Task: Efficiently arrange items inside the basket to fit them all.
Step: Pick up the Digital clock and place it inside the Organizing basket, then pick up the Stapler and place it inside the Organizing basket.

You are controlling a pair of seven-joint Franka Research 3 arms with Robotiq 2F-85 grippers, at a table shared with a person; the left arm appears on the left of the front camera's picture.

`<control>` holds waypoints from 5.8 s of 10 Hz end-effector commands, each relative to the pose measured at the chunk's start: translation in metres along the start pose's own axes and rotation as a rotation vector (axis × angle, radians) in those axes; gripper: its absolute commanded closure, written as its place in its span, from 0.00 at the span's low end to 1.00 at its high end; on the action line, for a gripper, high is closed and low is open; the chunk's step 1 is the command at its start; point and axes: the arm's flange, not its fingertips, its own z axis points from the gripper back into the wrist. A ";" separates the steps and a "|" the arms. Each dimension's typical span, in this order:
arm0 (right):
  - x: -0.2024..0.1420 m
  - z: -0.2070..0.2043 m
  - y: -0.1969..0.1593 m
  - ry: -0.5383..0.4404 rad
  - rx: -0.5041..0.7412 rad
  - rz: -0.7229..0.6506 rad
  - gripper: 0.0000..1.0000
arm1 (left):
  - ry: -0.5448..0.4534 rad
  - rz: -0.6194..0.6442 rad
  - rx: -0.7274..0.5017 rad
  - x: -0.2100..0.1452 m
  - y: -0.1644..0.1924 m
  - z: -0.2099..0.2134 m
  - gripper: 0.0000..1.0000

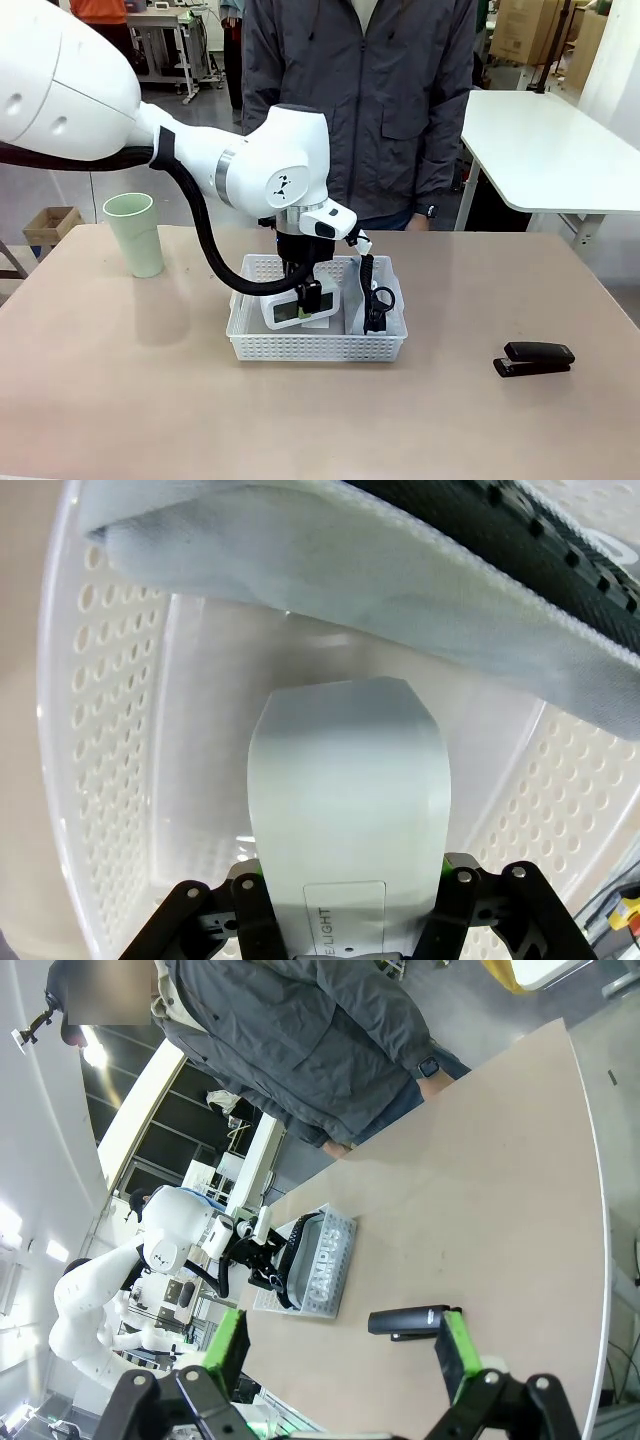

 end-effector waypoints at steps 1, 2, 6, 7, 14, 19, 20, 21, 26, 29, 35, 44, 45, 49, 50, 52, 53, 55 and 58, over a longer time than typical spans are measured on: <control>0.002 -0.001 0.001 -0.017 0.013 0.027 0.00 | 0.020 -0.036 -0.009 0.000 0.003 0.002 0.48; 0.002 -0.001 0.001 -0.017 0.013 0.027 0.00 | 0.024 -0.045 -0.011 0.000 0.002 0.002 0.48; 0.002 -0.001 0.001 -0.017 0.013 0.027 0.00 | 0.033 -0.062 0.002 -0.001 0.000 0.002 0.00; 0.002 -0.001 0.001 -0.017 0.013 0.027 0.00 | 0.028 -0.061 0.004 -0.002 0.001 0.003 0.00; 0.002 -0.001 0.001 -0.017 0.013 0.027 0.00 | -0.434 0.147 -0.288 -0.162 0.007 0.168 0.00; 0.002 -0.001 0.001 -0.017 0.013 0.027 0.00 | -1.036 0.788 -0.431 -0.442 -0.021 0.161 0.00; 0.002 -0.001 0.001 -0.017 0.013 0.027 0.00 | -1.056 0.838 -0.519 -0.474 -0.025 0.140 0.00; 0.002 -0.001 0.001 -0.017 0.013 0.027 0.00 | -1.104 0.912 -0.590 -0.501 -0.022 0.120 0.00; 0.002 -0.001 0.001 -0.017 0.013 0.027 0.00 | -1.100 0.957 -0.826 -0.542 0.017 0.042 0.00; 0.002 -0.001 0.001 -0.017 0.013 0.027 0.00 | -1.118 1.011 -0.834 -0.546 0.004 0.029 0.00; 0.002 -0.001 0.001 -0.017 0.013 0.027 0.00 | -1.118 1.011 -0.834 -0.546 0.004 0.029 0.00; -0.003 -0.020 0.016 0.117 -0.075 0.083 0.00 | -1.118 1.011 -0.834 -0.546 0.004 0.029 0.00; -0.005 -0.035 0.026 0.184 -0.113 0.104 0.00 | -1.118 1.011 -0.834 -0.546 0.004 0.029 0.00; -0.043 -0.136 0.073 0.438 -0.523 0.274 0.00 | -1.118 1.011 -0.834 -0.546 0.004 0.029 0.00; -0.059 -0.166 0.085 0.531 -0.596 0.331 0.00 | -1.118 1.011 -0.834 -0.546 0.004 0.029 0.00; -0.081 -0.211 0.093 0.640 -0.741 0.423 0.00 | -1.118 1.011 -0.834 -0.546 0.004 0.029 0.00; -0.094 -0.229 0.097 0.650 -0.813 0.447 0.00 | -1.118 1.011 -0.834 -0.546 0.004 0.029 0.00; -0.131 -0.271 0.101 0.668 -0.926 0.483 0.00 | -1.118 1.011 -0.834 -0.546 0.004 0.029 0.00; -0.139 -0.278 0.092 0.639 -1.040 0.430 0.00 | -1.118 1.011 -0.834 -0.546 0.004 0.029 0.00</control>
